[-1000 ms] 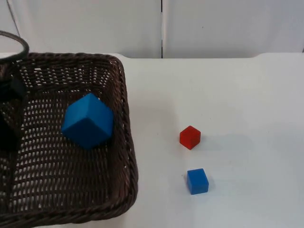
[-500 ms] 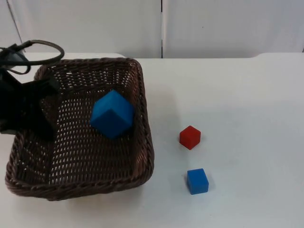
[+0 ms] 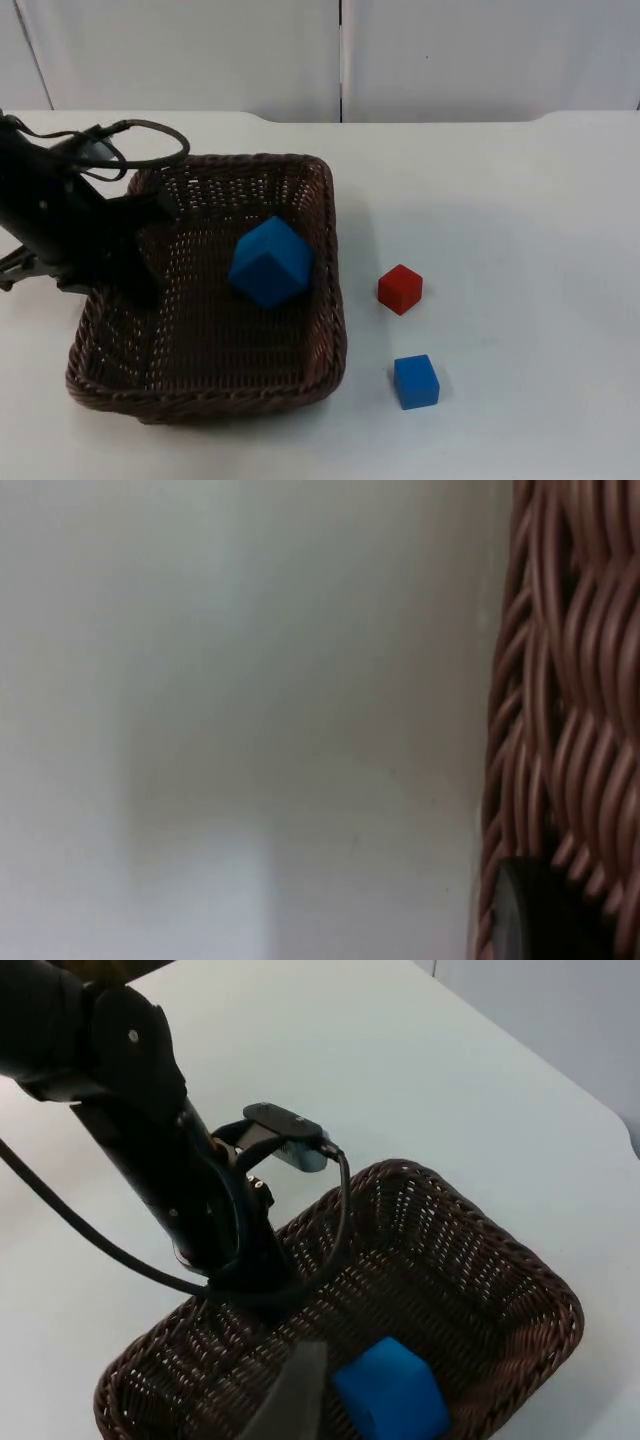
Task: Pick up the basket with the left hand and place the largest block into the basket with the right hand.
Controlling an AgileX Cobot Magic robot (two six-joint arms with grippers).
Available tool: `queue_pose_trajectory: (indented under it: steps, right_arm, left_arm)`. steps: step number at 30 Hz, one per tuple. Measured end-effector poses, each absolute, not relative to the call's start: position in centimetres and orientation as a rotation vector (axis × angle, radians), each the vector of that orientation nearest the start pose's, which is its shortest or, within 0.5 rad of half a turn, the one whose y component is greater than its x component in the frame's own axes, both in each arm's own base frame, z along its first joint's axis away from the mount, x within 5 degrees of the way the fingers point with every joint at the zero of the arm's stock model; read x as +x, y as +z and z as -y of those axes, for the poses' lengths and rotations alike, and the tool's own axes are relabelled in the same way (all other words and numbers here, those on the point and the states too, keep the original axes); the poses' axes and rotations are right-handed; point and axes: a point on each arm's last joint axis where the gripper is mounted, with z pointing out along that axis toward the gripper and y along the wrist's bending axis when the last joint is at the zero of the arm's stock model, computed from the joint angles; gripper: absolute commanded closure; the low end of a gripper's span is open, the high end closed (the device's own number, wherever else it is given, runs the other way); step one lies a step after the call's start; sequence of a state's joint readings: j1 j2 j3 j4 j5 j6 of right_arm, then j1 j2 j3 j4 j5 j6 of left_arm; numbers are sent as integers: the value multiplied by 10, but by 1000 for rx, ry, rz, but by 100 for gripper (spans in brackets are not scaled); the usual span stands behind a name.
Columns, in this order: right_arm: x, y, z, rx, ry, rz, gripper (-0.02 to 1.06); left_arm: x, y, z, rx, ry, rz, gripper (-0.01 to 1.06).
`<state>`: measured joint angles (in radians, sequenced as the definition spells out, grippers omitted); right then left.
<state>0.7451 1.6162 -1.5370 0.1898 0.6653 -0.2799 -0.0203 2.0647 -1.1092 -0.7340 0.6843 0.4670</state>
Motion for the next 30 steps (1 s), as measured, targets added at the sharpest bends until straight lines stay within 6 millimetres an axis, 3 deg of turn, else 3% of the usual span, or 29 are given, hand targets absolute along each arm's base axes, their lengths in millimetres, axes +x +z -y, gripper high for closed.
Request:
queue_pose_trajectory:
  steps: [22,23,25,26,30]
  right_arm:
    - [267,373,-262,-1011,471,-2015,20]
    - [267,373,-262,-1009,476,-2017,20]
    - [267,373,-262,-1009,477,-2017,20]
    - [267,373,-262,-1009,477,-2017,20]
    - [267,373,-262,-1008,478,-2017,20]
  left_arm:
    - [360,96,47,-164,-699,-2932,104]
    - [360,96,47,-164,-699,-2932,101]
    - [360,96,47,-164,-699,-2932,81]
    - [360,96,47,-164,-699,-2932,81]
    - [360,97,49,-155,-727,-2929,44]
